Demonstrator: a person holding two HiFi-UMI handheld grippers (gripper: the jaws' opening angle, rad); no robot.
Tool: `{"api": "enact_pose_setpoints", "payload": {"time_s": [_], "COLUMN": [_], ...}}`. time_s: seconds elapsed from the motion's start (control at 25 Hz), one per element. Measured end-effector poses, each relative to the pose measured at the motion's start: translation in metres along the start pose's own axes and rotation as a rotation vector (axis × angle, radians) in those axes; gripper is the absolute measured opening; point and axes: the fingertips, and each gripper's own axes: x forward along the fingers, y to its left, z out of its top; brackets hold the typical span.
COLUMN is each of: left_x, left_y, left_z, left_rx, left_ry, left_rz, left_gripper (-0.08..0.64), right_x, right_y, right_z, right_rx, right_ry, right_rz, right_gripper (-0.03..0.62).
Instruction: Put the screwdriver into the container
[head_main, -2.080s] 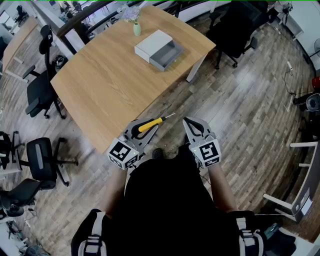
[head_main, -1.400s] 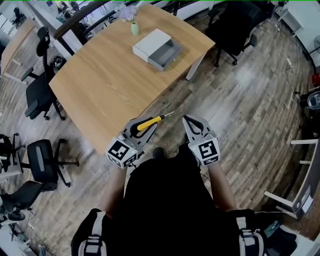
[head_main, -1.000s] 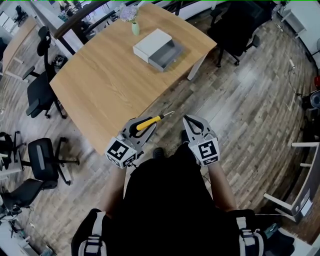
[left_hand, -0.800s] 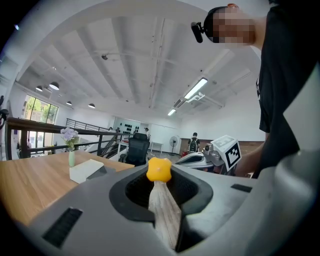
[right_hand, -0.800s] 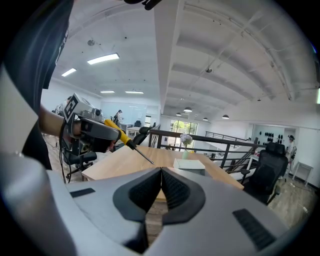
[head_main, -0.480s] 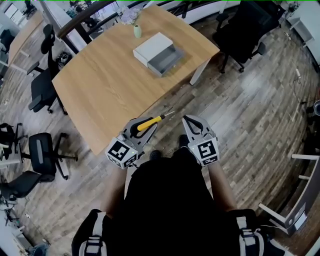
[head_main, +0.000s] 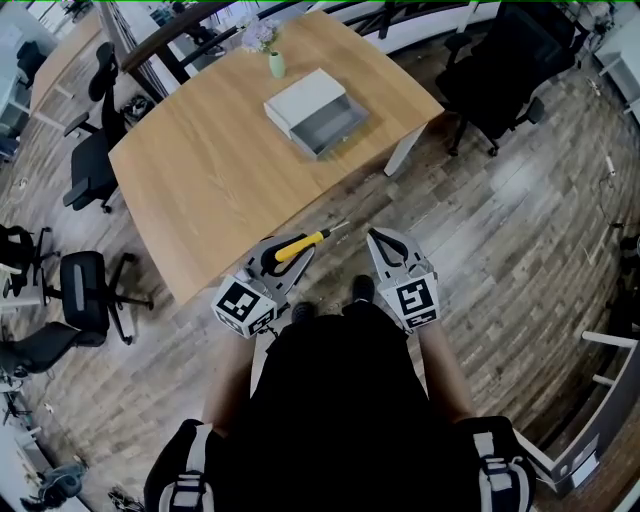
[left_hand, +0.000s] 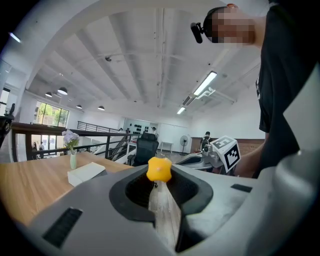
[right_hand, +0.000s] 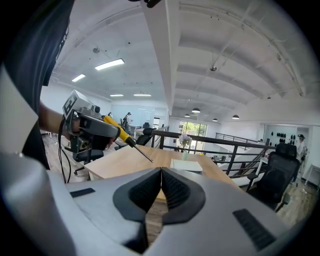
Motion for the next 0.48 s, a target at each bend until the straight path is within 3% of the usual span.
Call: {"api": "enact_pose_setpoints", "payload": {"time_s": [0.48], "left_x": [0.058], "left_y": [-0.025], "left_z": [0.008], "left_rx": [0.007], "left_ry": [0.008], "left_rz": [0.102], "left_gripper": [0.092], "right_x": [-0.01], "right_y": [-0.059], "right_z": [-0.02], "right_rx": [-0.006], "right_ry": [-0.023], "right_rz": [0.107], "right_gripper": [0.025]}}
